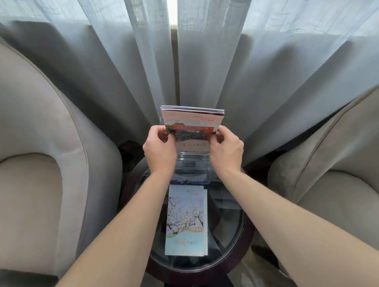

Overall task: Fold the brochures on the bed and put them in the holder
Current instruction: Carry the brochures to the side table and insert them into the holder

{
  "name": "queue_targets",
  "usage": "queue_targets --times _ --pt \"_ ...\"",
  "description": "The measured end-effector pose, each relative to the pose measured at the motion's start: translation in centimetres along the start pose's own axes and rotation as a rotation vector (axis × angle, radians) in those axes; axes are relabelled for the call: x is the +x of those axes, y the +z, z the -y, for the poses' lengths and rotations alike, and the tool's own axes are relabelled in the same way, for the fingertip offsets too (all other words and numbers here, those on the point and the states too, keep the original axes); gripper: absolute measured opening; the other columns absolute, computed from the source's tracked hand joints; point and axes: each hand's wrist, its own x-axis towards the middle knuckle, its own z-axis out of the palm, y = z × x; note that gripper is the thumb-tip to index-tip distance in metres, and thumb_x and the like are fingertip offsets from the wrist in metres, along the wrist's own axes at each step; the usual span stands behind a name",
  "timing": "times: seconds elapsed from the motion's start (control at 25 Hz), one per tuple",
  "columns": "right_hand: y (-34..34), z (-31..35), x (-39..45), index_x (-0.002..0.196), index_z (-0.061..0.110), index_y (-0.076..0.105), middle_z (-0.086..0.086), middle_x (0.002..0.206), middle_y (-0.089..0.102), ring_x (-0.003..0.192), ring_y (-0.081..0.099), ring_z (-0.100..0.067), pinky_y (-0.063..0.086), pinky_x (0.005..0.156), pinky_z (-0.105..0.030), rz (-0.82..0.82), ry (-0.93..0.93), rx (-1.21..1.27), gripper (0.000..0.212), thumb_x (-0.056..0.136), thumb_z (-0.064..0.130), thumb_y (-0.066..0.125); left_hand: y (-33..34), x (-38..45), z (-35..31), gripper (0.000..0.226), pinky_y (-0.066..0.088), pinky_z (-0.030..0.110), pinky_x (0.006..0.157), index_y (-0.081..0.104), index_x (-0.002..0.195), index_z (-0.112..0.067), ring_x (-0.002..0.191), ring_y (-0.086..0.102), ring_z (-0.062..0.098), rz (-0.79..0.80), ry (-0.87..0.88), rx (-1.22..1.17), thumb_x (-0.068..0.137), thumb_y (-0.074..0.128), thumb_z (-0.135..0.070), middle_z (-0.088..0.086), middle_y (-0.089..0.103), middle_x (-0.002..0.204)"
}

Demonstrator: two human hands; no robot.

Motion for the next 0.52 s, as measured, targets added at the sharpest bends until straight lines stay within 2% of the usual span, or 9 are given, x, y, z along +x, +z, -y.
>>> queue_targets --times 0.16,0.24,0.32,0.52 --pt "1.3 -2.0 0.4 0.099 0.027 0.074 0.01 0.089 0.07 0.082 0.063 -0.009 0.047 0.069 -0.022 -0.008 0.027 -0.036 0.016 0.097 0.028 0.058 0.7 0.6 2.0 0.008 0.042 0.004 0.056 0.062 0.085 -0.025 0.075 0.061 -0.008 0.053 -0.018 0.015 0.091 0.067 -0.027 -0.014 0.068 0.079" --pt "1.9 -2.9 0.4 0.096 0.025 0.074 0.005 0.091 0.065 0.083 0.06 -0.013 0.043 0.07 -0.026 -0.026 0.021 -0.078 0.014 0.096 0.026 0.06 1.1 0.7 3.0 0.008 0.042 0.005 0.056 0.062 0.084 -0.026 0.074 0.06 -0.007 0.067 -0.027 0.029 0.09 0.067 -0.026 -0.014 0.068 0.078" --pt "2.4 -3.7 0.5 0.096 0.023 0.075 0.002 0.091 0.065 0.084 0.06 -0.016 0.046 0.073 -0.029 -0.029 0.031 -0.105 0.015 0.096 0.026 0.059 1.4 0.9 3.9 0.007 0.042 0.007 0.058 0.062 0.085 -0.027 0.074 0.062 -0.005 0.078 -0.044 0.053 0.09 0.067 -0.026 -0.015 0.068 0.08" --pt "3.2 -5.2 0.4 0.094 0.023 0.073 0.002 0.091 0.069 0.085 0.062 -0.019 0.053 0.077 -0.039 -0.026 0.101 -0.132 0.017 0.095 0.029 0.057 2.2 0.9 5.6 0.004 0.055 0.025 0.071 0.065 0.092 -0.025 0.081 0.064 0.001 0.078 -0.06 0.083 0.091 0.066 -0.021 -0.014 0.069 0.085"
